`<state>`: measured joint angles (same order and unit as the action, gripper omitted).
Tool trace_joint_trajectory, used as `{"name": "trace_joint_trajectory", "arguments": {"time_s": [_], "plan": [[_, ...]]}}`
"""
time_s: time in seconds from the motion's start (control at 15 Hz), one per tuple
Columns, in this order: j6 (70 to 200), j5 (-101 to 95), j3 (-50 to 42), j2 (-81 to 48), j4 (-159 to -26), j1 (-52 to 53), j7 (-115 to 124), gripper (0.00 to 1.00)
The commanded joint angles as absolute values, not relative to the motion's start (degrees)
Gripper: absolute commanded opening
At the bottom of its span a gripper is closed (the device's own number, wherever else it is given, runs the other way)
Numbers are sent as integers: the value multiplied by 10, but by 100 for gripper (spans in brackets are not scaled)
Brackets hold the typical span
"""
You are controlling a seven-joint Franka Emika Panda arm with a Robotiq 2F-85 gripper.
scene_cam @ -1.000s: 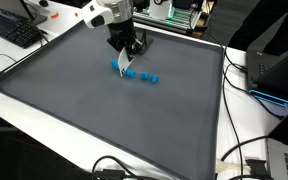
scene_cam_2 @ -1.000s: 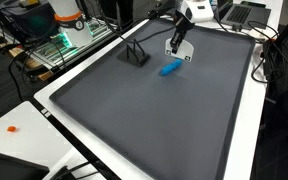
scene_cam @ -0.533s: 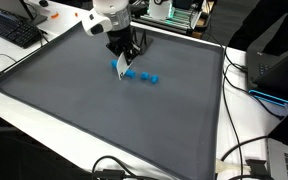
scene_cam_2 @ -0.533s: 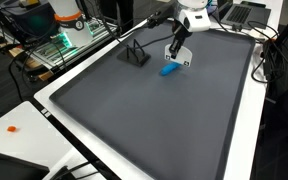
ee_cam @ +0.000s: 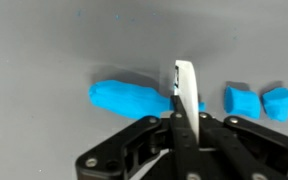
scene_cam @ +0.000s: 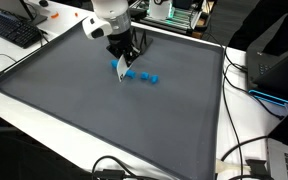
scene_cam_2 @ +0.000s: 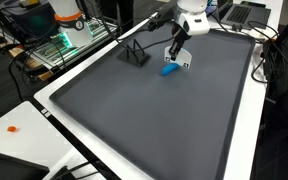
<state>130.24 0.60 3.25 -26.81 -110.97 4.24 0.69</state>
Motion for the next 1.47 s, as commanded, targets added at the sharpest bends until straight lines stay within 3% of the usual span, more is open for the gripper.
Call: {"name": "trace_joint_trajectory", "arguments": {"time_s": [0.0,1.4], "plan": [[1316,9,33,-289,-1111,36,-6,1],[1287,52,49,-278,-1125,28,-20,1]]}}
